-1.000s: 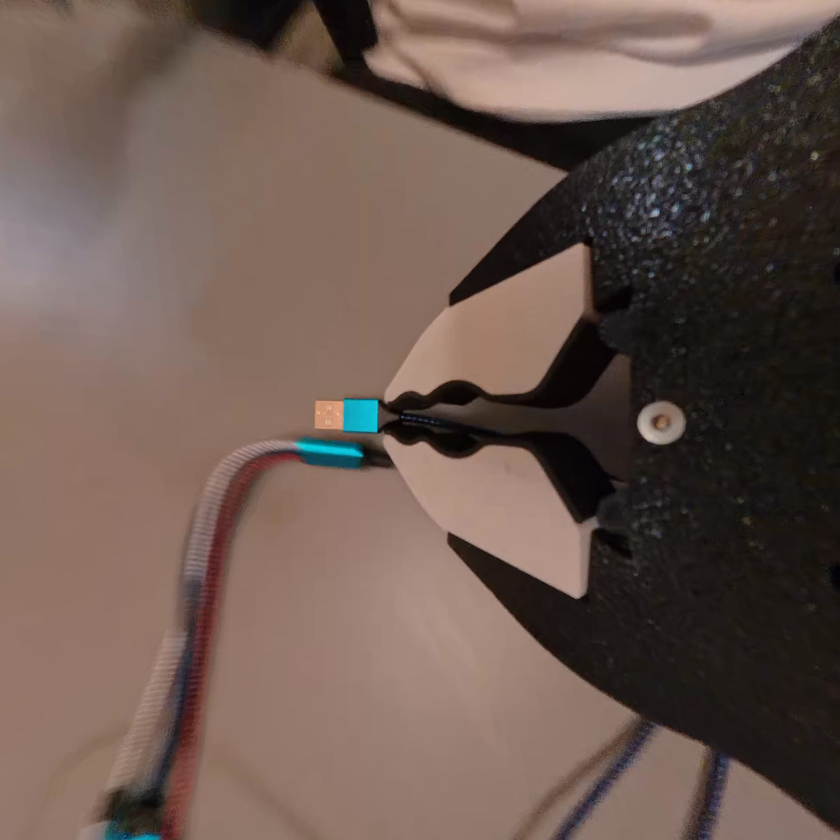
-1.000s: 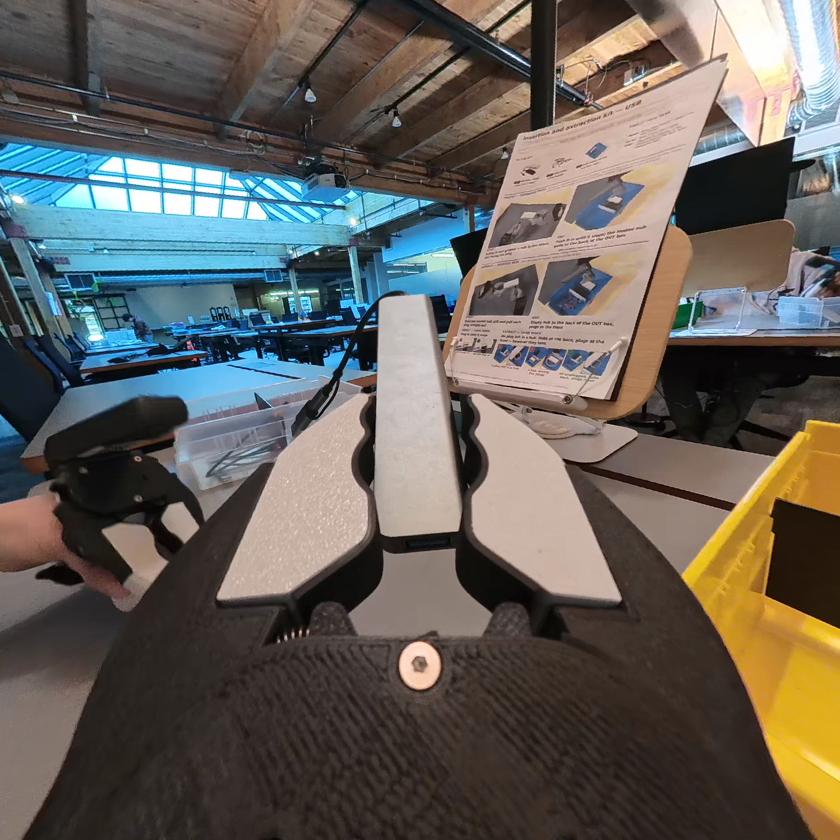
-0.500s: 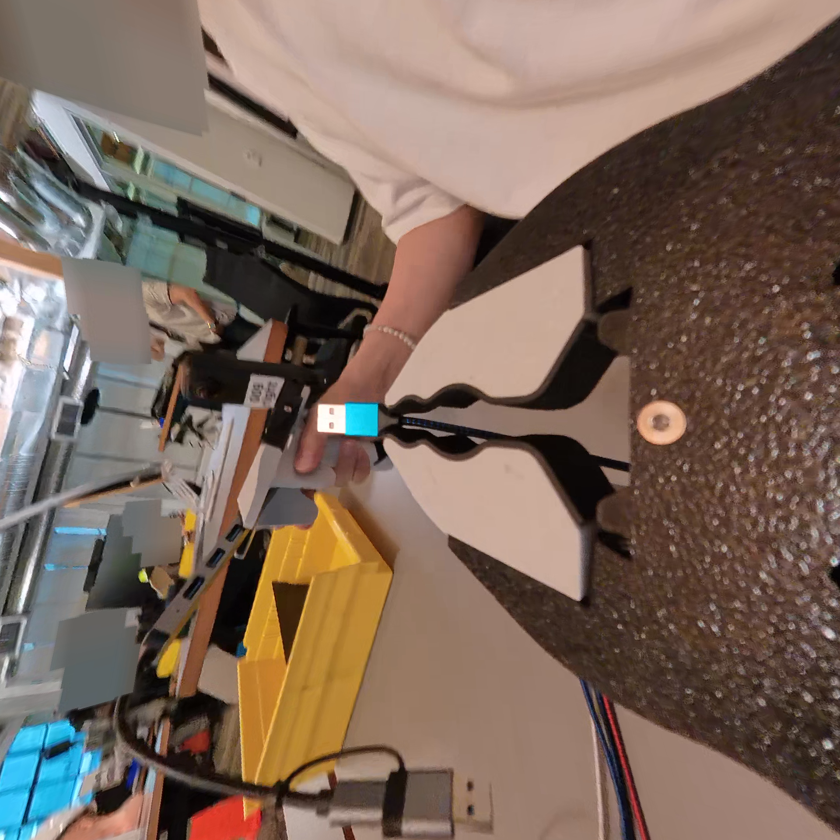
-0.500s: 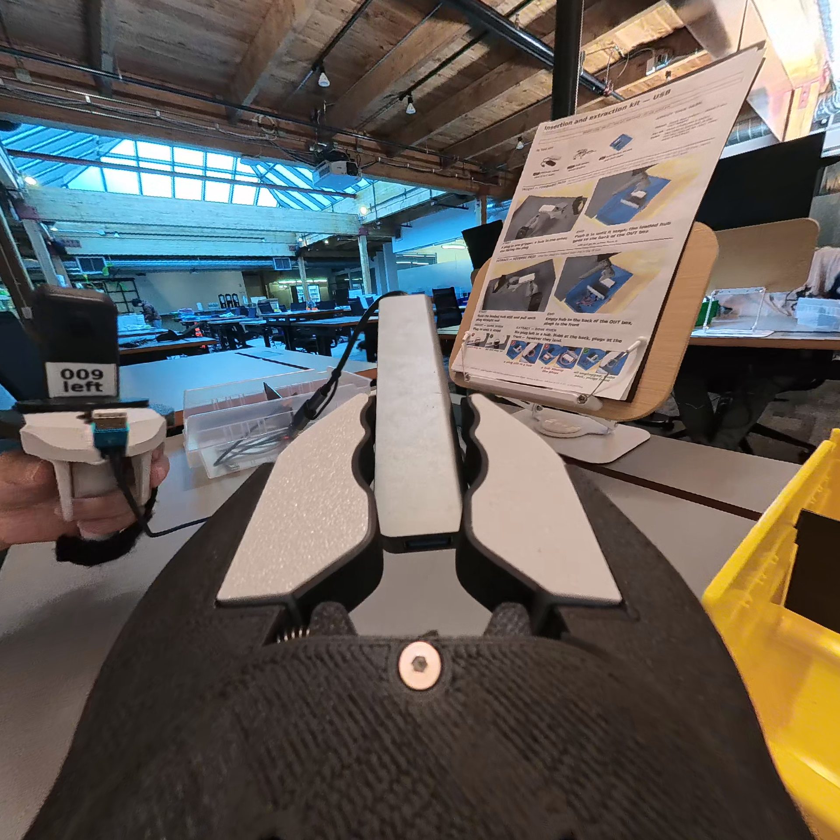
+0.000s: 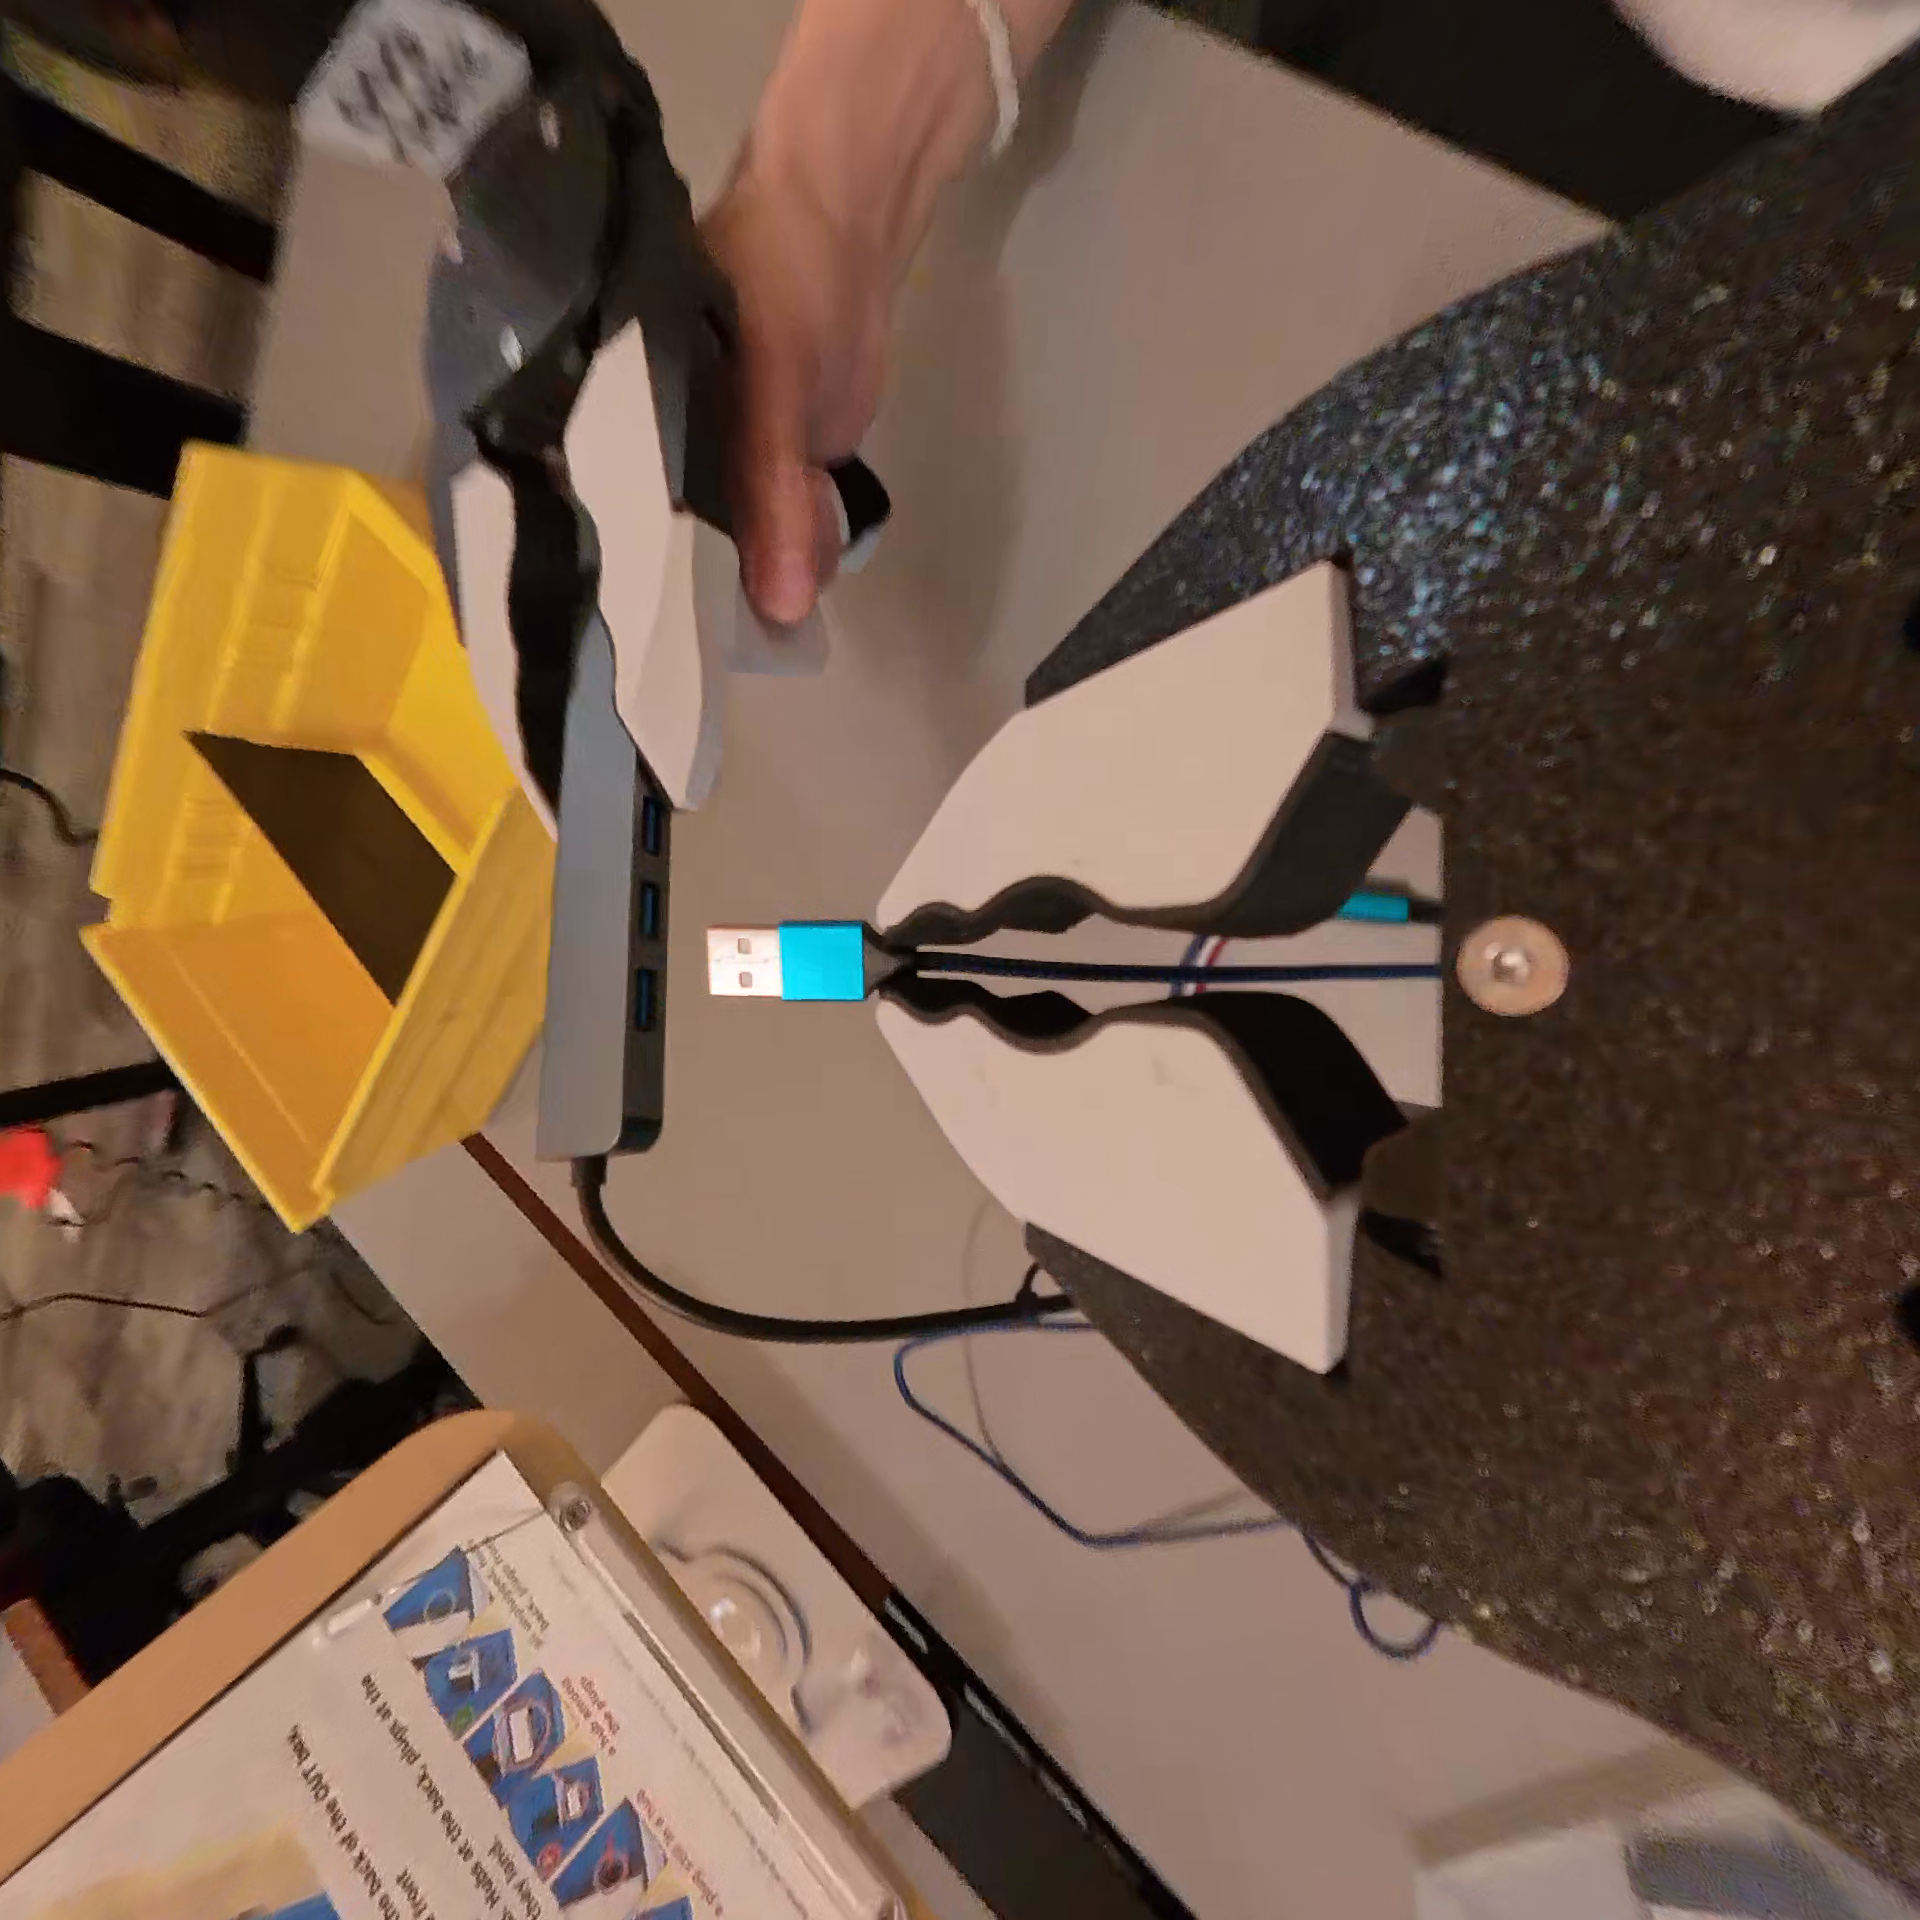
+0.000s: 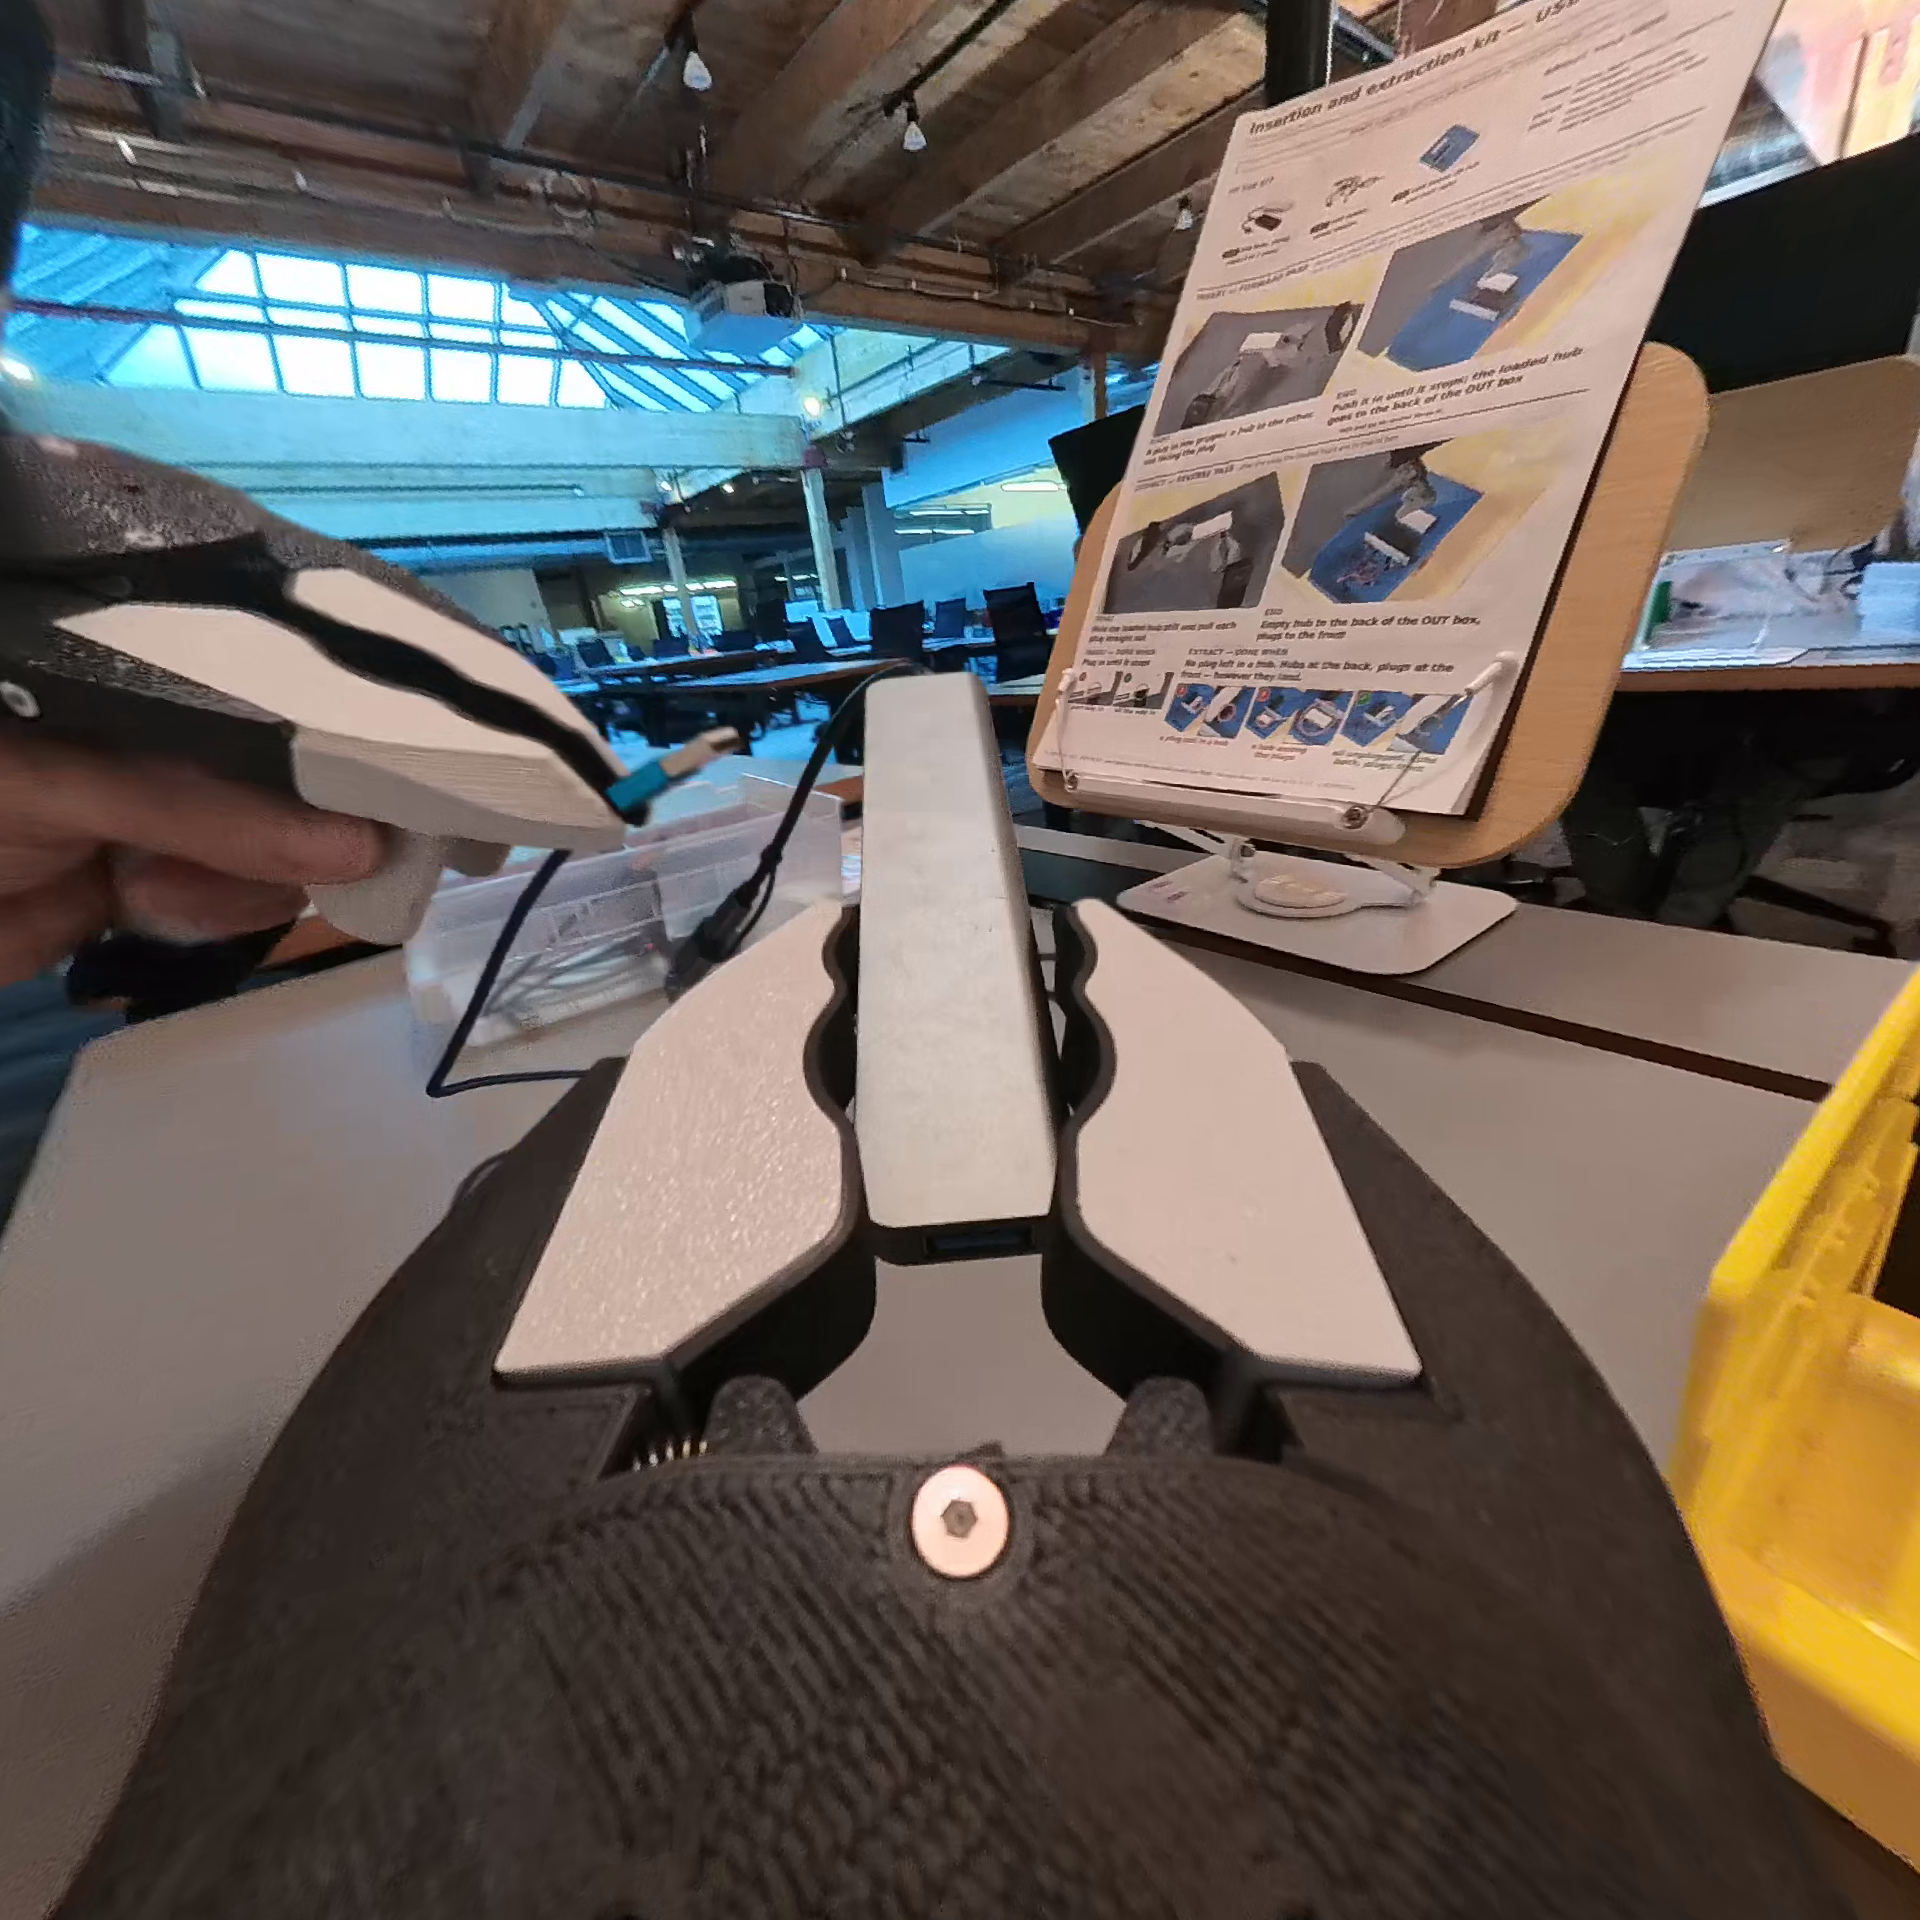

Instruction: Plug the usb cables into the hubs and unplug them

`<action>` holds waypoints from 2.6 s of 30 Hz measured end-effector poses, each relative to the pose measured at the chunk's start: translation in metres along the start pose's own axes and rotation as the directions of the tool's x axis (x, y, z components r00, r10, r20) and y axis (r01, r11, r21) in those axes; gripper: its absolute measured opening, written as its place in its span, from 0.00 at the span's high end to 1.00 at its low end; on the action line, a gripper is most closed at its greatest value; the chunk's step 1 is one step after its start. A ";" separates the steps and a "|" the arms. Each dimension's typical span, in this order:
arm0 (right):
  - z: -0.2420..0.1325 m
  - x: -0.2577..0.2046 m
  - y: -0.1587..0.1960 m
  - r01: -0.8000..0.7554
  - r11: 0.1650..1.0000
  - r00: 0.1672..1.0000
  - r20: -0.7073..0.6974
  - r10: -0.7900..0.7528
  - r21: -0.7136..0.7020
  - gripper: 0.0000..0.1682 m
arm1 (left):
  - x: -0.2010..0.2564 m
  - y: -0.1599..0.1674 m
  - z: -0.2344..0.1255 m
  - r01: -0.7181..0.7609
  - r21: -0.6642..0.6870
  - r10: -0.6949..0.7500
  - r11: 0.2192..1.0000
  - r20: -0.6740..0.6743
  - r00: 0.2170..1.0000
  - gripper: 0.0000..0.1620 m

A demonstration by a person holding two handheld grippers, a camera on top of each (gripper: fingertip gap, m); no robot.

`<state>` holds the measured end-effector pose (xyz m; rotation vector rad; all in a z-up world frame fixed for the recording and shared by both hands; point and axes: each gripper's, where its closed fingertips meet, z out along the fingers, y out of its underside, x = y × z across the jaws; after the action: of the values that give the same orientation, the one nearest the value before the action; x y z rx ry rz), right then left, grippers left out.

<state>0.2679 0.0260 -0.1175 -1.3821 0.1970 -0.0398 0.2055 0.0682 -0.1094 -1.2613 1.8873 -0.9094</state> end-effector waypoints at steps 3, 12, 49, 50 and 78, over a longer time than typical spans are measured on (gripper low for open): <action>0.001 0.000 0.002 0.038 0.999 0.999 -0.021 -0.038 -0.006 0.79 | -0.008 0.007 0.015 -0.064 -0.101 0.071 0.993 0.072 0.995 0.97; 0.004 0.003 0.015 0.092 0.995 0.995 -0.044 -0.094 -0.048 0.79 | -0.016 0.013 0.033 -0.055 -0.142 0.071 0.988 0.115 0.991 0.97; 0.011 -0.005 0.023 0.040 0.998 0.999 -0.021 -0.041 -0.053 0.79 | -0.022 -0.006 0.036 -0.202 0.238 0.150 0.950 0.218 0.964 0.97; 0.011 -0.005 0.022 -0.009 0.999 1.000 -0.008 0.009 -0.037 0.79 | -0.021 -0.008 0.034 -0.213 0.279 0.150 0.937 0.228 0.962 0.97; 0.013 -0.010 0.022 -0.092 0.996 0.996 0.013 0.093 -0.012 0.79 | -0.020 -0.009 0.027 -0.193 0.436 0.105 0.879 0.218 0.970 0.96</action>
<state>0.2580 0.0447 -0.1357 -1.3832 0.2497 0.0481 0.2383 0.0792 -0.1126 -0.8685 1.4838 -1.0336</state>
